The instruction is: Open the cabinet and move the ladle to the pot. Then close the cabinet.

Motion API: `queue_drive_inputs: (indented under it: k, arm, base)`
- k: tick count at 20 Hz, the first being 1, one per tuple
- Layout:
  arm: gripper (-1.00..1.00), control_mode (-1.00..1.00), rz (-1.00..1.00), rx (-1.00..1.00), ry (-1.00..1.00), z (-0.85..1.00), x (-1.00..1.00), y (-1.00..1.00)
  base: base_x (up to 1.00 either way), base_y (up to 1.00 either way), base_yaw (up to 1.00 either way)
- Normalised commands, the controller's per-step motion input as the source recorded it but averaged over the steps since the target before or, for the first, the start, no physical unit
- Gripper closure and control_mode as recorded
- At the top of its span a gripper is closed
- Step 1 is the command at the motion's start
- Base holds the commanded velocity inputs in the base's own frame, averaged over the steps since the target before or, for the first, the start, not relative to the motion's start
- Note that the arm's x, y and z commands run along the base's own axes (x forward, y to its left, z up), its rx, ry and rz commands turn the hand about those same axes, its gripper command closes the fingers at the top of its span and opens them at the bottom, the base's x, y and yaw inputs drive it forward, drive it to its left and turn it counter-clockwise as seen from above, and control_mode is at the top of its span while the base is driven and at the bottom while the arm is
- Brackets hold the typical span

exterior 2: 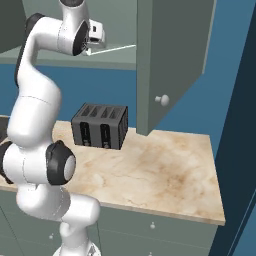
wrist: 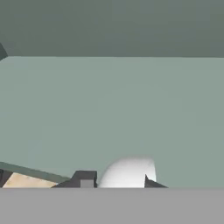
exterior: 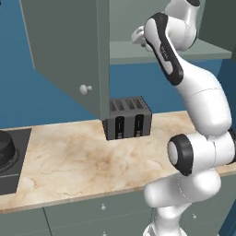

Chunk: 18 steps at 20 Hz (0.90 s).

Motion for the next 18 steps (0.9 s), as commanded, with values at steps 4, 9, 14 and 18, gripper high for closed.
queue_drive_inputs:
  k: [4,9,14,18]
  arm:
    - [1.00,-1.00,-0.09,0.00,-0.02,0.03,-1.00,-0.36]
    - [1.00,-1.00,-0.09,0.00,0.01,0.02,-1.00,-0.19]
    - [1.00,-1.00,-0.09,0.00,0.11,0.01,-1.00,-0.07]
    - [1.00,-1.00,-0.06,0.00,0.25,-0.11,-0.63,0.00]
  base:
    - [0.00,0.00,0.00]
    - [0.00,0.00,0.00]
    - [0.00,0.00,0.00]
    - [0.00,0.00,0.00]
